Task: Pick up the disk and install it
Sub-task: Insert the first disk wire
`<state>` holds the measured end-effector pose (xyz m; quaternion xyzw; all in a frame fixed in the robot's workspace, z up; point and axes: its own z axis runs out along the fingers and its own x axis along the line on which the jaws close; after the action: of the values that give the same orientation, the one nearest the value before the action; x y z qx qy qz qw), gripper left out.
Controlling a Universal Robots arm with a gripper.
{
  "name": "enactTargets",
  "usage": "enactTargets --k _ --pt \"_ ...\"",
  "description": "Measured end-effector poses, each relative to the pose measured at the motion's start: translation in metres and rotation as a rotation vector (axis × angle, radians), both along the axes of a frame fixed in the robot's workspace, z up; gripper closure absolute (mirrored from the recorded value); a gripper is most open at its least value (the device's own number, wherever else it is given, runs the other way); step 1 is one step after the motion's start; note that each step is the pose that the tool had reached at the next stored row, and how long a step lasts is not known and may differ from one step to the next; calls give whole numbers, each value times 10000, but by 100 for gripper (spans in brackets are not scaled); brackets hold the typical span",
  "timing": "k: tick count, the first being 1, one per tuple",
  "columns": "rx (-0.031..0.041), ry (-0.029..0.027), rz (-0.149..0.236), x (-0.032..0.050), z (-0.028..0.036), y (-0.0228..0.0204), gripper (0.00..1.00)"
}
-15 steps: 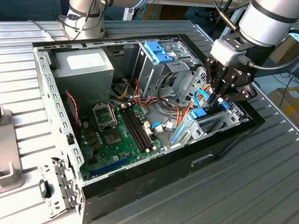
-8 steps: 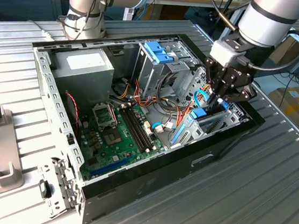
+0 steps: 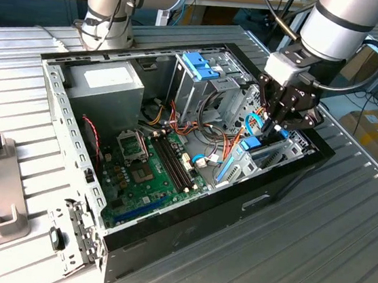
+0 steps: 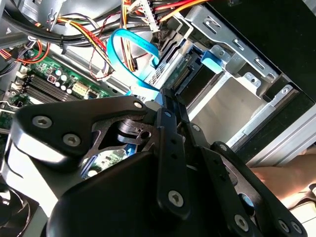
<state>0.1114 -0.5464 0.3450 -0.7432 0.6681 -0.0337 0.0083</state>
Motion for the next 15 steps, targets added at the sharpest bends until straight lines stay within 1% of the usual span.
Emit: enactTargets --k 6,14,15 --pt "-5 0 0 0 -27 -1 84" --pt "6 -1 0 0 -34 -1 84" --pt "5 0 0 0 -35 -1 83"
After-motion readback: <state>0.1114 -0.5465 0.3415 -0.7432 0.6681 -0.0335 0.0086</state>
